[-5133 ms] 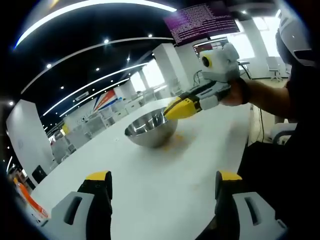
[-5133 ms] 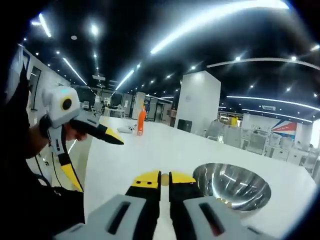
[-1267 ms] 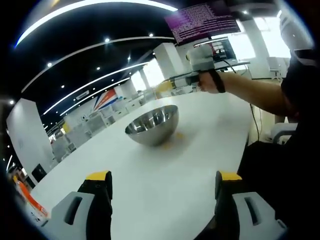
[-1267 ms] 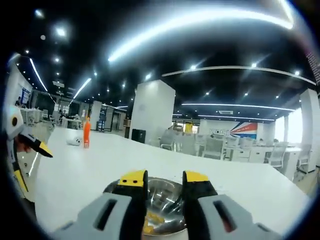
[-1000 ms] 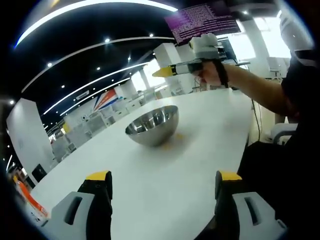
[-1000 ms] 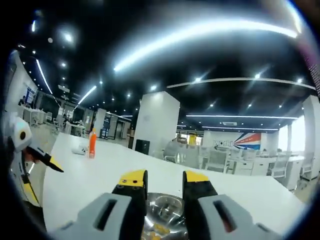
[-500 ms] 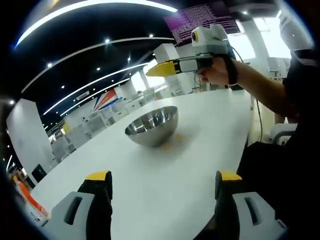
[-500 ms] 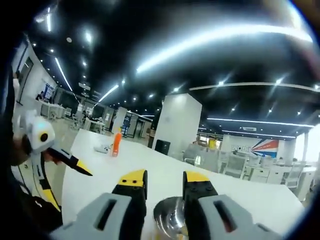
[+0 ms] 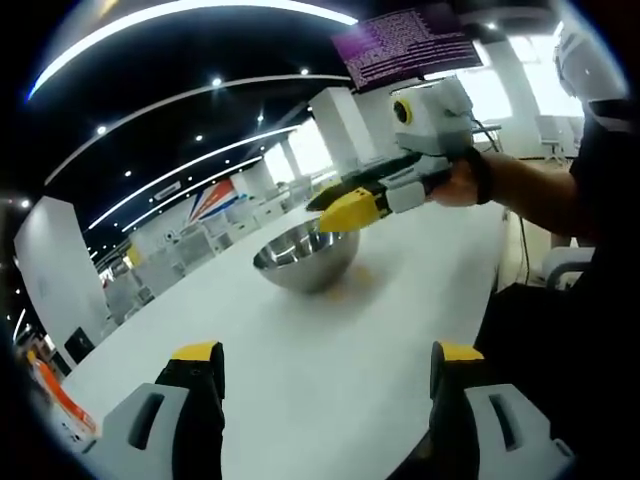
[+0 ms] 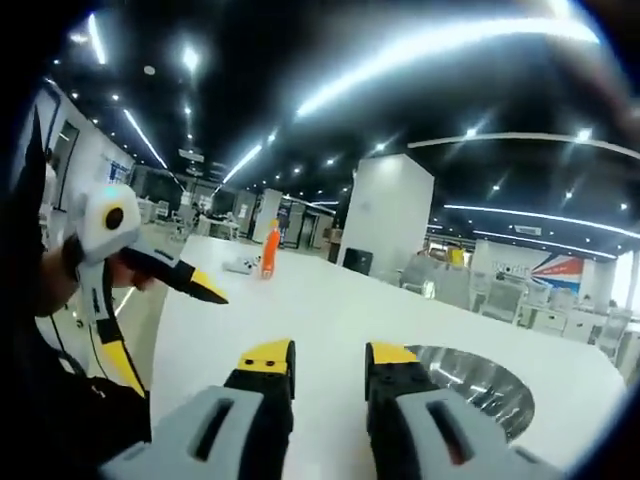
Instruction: Pick up the QQ candy scattered on the table and place it into the stainless steel bowl on the table
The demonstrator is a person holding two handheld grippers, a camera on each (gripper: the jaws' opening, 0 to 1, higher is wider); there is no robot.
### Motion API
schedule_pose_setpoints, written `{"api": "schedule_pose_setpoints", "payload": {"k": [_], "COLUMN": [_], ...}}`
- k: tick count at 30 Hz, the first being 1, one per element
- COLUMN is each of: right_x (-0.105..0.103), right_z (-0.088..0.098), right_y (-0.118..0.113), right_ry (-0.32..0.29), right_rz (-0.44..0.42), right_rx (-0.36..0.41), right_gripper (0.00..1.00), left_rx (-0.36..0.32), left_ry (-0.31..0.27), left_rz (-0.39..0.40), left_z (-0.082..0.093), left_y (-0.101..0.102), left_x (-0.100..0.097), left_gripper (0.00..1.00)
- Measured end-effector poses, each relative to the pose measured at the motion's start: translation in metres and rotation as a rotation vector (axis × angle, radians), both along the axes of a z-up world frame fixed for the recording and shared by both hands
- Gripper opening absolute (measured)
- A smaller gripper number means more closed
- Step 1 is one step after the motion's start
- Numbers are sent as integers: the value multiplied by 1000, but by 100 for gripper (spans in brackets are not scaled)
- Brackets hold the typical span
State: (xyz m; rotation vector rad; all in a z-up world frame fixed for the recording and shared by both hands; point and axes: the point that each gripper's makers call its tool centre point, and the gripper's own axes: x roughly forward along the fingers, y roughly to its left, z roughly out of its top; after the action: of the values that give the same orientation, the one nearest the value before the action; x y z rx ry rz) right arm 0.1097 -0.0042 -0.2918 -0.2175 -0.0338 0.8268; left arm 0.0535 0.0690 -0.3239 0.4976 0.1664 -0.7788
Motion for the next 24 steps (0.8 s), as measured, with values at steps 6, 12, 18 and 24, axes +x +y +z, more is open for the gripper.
{"api": "schedule_pose_setpoints", "payload": {"k": [6, 12, 18, 24], "right_x": [2, 16, 30, 41], "right_z": [-46, -75, -93, -100], "right_y": [7, -9, -27, -39], "right_ry": [99, 169, 211, 199], "right_rz": [10, -38, -99, -153], "right_rx": [-27, -32, -32, -58], "right_gripper": [27, 28, 28, 28], "left_rx": [-1, 0, 0, 3], "left_ry": [-1, 7, 5, 9], "left_rz": [-4, 0, -4, -6], "left_z": [0, -3, -2, -4], "left_y": [-1, 1, -1, -2], "left_x": [-1, -3, -3, -2], "left_gripper": [85, 85, 85, 85]}}
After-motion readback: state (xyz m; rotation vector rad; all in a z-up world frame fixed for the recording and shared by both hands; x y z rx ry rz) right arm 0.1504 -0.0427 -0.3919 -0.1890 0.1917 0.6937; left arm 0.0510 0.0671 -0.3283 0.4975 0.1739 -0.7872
